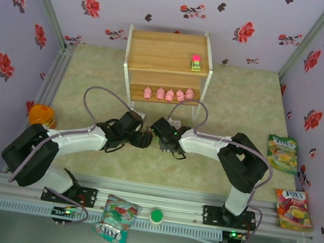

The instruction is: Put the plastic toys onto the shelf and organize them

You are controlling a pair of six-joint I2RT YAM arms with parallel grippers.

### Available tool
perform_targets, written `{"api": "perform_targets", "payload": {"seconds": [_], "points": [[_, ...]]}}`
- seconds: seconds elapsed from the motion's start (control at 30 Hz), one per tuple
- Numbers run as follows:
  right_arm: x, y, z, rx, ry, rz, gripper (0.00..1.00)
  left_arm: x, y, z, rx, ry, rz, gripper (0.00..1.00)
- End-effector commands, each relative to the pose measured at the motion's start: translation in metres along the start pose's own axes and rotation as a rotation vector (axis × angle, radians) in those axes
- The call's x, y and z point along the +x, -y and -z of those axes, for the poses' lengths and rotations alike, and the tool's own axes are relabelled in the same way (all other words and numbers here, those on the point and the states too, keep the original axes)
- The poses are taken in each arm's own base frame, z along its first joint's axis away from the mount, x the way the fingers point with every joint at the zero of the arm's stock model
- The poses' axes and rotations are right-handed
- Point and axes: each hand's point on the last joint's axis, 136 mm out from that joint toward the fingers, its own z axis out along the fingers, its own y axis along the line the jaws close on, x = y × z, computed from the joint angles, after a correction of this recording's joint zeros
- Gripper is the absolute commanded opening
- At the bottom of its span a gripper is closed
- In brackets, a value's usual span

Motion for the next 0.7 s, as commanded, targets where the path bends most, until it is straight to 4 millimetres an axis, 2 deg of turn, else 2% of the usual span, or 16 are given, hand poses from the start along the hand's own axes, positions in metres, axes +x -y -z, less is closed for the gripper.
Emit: {"api": "perform_targets", "payload": {"seconds": [0.0, 0.17, 0.67], "points": [[-0.004, 0.004, 0.018, 0.018, 0.013, 0.029, 0.28, 0.000, 0.000, -0.001, 0.012, 0.001, 0.012, 0.87], [-0.010, 0.009, 0.031, 0.034, 0.042, 0.033, 0.28, 0.000, 0.001, -0.002, 0.014, 0.000, 0.015, 0.87], [-0.028, 0.016, 0.091, 0.020, 0.131, 0.039, 0.28, 0.000, 0.005, -0.001, 0.037, 0.004, 0.004, 0.87]]}}
